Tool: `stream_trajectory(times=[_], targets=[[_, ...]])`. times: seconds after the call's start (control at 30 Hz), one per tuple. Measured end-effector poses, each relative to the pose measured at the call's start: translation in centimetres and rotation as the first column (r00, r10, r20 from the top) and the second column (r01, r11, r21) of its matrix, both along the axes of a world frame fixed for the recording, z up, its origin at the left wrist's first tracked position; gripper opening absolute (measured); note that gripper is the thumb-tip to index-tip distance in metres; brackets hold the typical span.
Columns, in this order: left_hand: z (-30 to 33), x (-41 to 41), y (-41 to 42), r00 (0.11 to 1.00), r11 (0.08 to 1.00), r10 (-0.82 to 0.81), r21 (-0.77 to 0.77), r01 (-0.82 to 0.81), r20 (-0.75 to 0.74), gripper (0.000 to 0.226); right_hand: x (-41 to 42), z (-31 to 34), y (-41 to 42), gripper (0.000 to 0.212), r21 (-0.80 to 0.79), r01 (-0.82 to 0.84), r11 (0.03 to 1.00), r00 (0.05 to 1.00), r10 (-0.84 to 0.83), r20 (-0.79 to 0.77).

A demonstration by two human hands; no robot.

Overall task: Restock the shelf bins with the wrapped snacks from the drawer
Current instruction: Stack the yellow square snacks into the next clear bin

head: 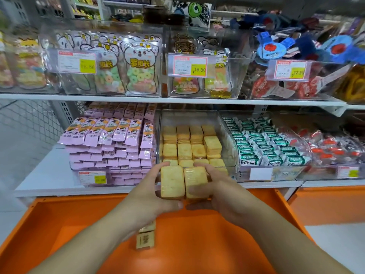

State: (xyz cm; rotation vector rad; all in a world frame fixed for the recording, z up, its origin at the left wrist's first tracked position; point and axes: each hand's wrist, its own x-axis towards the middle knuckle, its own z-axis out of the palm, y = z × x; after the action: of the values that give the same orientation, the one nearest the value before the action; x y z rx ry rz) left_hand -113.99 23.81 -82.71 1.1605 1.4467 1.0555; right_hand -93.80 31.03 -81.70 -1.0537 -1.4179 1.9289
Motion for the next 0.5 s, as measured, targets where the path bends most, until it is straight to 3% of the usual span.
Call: stream_trajectory(times=[0.07,0.13,0.27,0.4,0.5], targets=[[0.5,0.4,0.0,0.994,0.999,-0.030,0.040,0.034,-0.106,0.099,1.2,0.4,0.3,0.092,0.092,-0.067,0.994,0.996,0.061,0.060],[1.0,0.9,0.2,0.981,0.996,-0.023,0.080,0.039,-0.192,0.095,1.9,1.0,0.4,0.101,0.189,-0.119,0.975,0.986,0.094,0.138],[1.1,1.8,1.0,0.969,0.989,-0.015,0.141,0.051,-0.245,0.089,2.5,1.3,1.2,0.089,0.324,-0.071,0.943,0.976,-0.001,0.217],[1.3,2.5,3.5,0.975,0.980,0.051,0.198,-0.008,-0.217,0.079,3.8,2.3,2.3,0.078,0.538,-0.102,0.837,0.920,-0.127,0.371],[1.4,3.0,6.9,0.915,0.972,0.107,0.233,-0.014,-0.390,0.080,5.0,2.4,4.1,0.076,0.666,-0.047,0.744,0.862,-0.307,0.404]])
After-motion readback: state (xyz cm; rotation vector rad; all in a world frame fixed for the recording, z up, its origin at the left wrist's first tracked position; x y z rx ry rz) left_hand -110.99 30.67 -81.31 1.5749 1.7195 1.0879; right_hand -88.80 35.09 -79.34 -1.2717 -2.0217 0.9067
